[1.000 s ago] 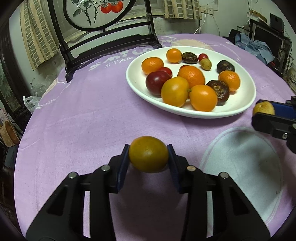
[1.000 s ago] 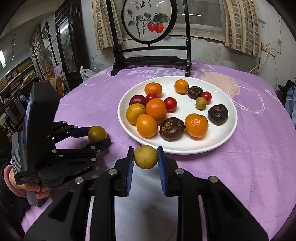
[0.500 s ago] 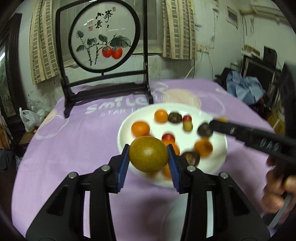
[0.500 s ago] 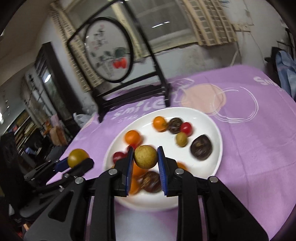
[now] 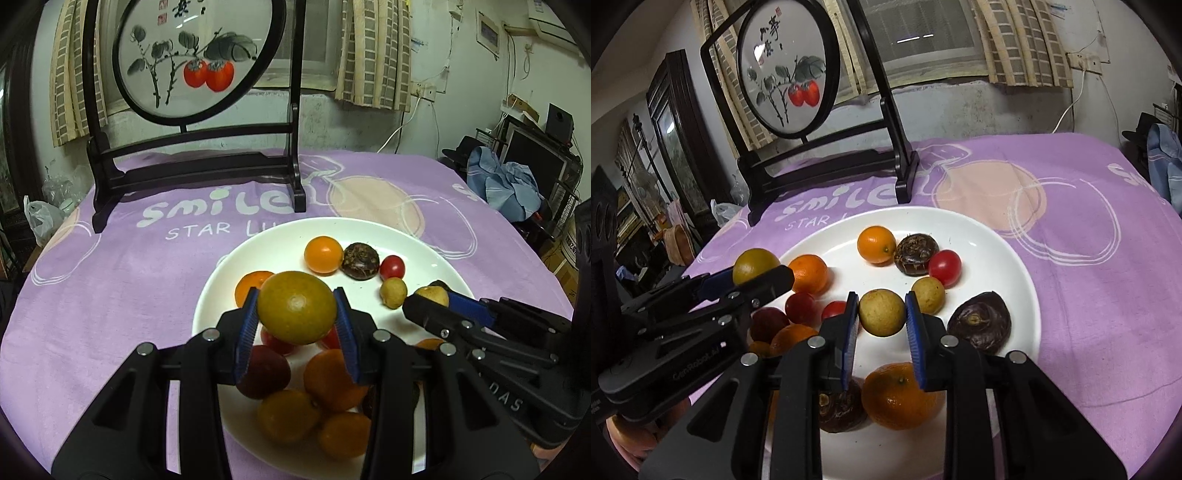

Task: Organize fruits

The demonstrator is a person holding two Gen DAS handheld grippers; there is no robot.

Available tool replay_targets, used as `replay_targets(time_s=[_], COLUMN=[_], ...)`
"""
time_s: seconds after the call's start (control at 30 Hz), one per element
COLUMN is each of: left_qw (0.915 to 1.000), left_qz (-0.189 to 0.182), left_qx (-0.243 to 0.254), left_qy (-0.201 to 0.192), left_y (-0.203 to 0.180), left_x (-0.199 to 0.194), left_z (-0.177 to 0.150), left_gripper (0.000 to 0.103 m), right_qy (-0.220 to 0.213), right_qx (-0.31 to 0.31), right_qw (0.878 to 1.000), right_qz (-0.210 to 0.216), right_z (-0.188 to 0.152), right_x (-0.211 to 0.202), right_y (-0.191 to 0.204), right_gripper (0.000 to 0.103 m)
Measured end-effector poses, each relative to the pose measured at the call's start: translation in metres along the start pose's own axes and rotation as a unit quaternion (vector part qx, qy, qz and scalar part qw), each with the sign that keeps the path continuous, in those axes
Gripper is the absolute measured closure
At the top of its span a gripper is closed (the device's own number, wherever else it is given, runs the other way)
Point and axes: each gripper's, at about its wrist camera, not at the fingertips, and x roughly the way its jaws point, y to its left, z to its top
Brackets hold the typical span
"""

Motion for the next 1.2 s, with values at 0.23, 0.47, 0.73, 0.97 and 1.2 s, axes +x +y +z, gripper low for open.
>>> replay_targets(time_s=[0.23, 0.47, 0.73, 0.97, 1.2], left_qw=[0.9998, 0.9949, 0.9969, 0.9985, 0.9986], left_qz=[0.022, 0.036, 0.034, 0.045, 0.042], left_qx=[-0.002, -0.011, 0.047, 0.024, 0.03], left_qy=[-0.003, -0.093, -0.054, 0.022, 0.015], left_y=[0.003, 0.001, -0.008, 0.002, 0.0], left_x=[0.0, -0.091, -0.147, -0.139, -0.147], left_z=[0.004, 0.022, -0.05, -0.114, -0.13], left_gripper=[0.037, 0.002, 0.002, 0.002, 0.002], right_qy=[0.002, -0.031, 0.008, 0.037, 0.038], right_qx=[-0.013, -0.029, -0.089, -0.129, -0.112], right_qw=[1.0, 0.999, 0.996, 0.991, 0.993], right_qz=[-0.008, -0.006, -0.021, -0.023, -0.027], right_z=[0.008, -0.003, -0.083, -0.121, -0.124], right_x=[-0.011, -0.079, -0.121, -0.135, -0.14], right_y=[0.004, 0.016, 0.024, 0.038, 0.03], right_gripper=[0.053, 0.011, 0.001, 0.001, 0.001])
